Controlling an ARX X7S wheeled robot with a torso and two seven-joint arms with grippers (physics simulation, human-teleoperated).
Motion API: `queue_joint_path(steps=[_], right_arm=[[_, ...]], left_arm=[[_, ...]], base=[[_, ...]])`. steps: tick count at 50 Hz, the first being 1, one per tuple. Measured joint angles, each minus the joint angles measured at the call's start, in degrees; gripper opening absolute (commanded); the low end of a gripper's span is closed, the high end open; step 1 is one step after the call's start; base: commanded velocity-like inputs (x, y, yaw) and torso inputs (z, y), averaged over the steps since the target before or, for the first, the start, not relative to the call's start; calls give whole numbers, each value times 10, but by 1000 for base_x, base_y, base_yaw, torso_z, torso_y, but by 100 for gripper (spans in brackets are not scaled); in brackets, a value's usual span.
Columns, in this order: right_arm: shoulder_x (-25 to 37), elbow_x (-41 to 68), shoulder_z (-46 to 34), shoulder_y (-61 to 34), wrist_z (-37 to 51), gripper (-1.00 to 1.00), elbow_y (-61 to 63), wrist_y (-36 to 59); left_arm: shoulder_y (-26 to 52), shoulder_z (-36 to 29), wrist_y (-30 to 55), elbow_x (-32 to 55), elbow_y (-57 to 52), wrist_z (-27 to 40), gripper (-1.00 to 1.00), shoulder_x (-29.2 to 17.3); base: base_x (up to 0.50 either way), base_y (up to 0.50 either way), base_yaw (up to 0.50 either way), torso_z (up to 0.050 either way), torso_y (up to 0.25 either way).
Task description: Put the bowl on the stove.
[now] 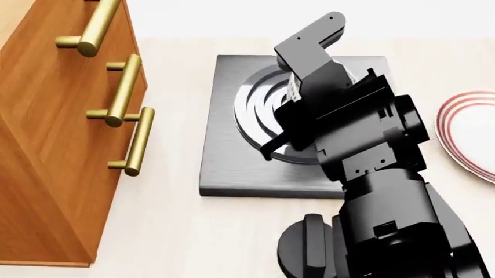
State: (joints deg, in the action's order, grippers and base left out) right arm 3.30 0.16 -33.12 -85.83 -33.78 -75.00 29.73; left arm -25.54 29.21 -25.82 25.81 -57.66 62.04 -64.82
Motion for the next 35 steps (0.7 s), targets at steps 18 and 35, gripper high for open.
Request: queue_joint_path(steps=[18, 35], right_arm=[[-5, 8, 2, -5, -4, -100, 2, 14], [-4, 6, 15, -8, -7, 100, 1, 12]], left_arm=[[1, -3, 4, -3, 1, -3, 100, 3], [2, -5, 4, -5, 0, -5, 100, 6]], base=[[0, 0, 0, 0, -48], [0, 0, 0, 0, 0]])
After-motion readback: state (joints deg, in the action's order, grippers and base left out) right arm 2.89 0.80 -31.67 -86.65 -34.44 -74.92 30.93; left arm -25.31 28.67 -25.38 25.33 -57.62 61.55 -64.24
